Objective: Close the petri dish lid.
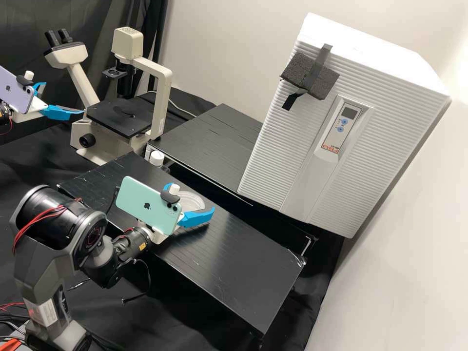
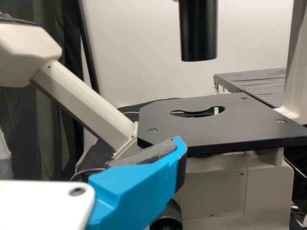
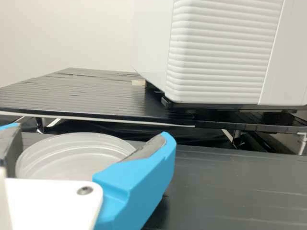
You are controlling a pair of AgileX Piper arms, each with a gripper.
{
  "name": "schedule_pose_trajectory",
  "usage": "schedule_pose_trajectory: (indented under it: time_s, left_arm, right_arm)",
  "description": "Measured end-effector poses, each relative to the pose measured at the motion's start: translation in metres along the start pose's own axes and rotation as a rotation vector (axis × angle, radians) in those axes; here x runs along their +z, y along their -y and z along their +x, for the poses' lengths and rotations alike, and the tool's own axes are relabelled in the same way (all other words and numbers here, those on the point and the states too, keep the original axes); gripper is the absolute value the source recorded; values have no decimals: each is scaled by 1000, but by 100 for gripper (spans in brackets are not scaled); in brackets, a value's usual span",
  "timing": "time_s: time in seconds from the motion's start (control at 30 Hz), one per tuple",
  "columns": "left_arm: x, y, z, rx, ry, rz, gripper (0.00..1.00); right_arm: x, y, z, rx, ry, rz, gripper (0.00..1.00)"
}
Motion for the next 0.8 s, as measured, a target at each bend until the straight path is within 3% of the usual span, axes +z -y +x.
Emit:
schedule_pose_trajectory:
  time_s: [0.3,0.63,0.8]
  left_arm:
    - [0,0,0,0,0,0,100]
    - [0,0,0,0,0,0,100]
    - [0,0,0,0,0,0,100]
  right_arm:
    - [-1,-5,-7,16,-9,3,100]
    - [-10,-24,-32,119,-58,36,100]
    - [-10,-29,-38,124,-87,108,100]
